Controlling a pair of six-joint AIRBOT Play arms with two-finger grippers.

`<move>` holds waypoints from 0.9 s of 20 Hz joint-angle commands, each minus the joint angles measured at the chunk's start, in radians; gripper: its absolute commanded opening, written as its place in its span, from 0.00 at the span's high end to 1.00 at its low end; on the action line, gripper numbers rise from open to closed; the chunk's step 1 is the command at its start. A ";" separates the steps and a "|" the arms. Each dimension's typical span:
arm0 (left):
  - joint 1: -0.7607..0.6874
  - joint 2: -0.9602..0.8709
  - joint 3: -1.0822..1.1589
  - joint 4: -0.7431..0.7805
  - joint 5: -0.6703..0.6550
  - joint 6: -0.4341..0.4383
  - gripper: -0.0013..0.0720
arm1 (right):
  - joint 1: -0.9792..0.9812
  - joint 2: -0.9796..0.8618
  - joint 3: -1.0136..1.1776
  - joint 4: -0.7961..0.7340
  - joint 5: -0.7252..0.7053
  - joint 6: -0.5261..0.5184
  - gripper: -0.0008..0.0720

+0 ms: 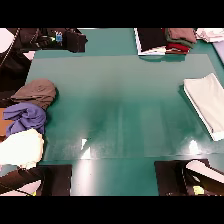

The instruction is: Fold the shirts.

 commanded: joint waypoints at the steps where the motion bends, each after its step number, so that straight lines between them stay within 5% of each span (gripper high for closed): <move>1: 0.000 0.000 0.000 0.000 0.006 -0.001 0.95 | 0.066 0.065 -0.006 0.163 -0.085 -0.003 0.09; 8: 0.000 0.000 0.000 0.003 0.011 -0.001 0.95 | 0.650 0.184 -0.006 0.260 -0.241 -0.003 0.10; 11: 0.000 0.000 0.000 0.003 0.011 -0.001 0.95 | 0.858 0.198 -0.005 0.260 -0.307 -0.010 0.23; 12: 0.000 0.000 0.000 0.003 0.011 -0.001 0.95 | 0.910 0.199 -0.005 0.260 -0.320 -0.010 0.31; 14: 0.000 0.000 0.000 0.003 0.011 -0.001 0.95 | 0.990 0.199 -0.005 0.260 -0.330 -0.010 0.84; 15: 0.000 0.000 0.000 0.003 0.011 -0.001 0.95 | 1.016 0.199 -0.005 0.260 -0.330 -0.010 0.96; 18: 0.000 0.000 0.000 0.003 0.011 -0.001 0.95 | 1.052 0.199 -0.005 0.261 -0.328 -0.010 0.96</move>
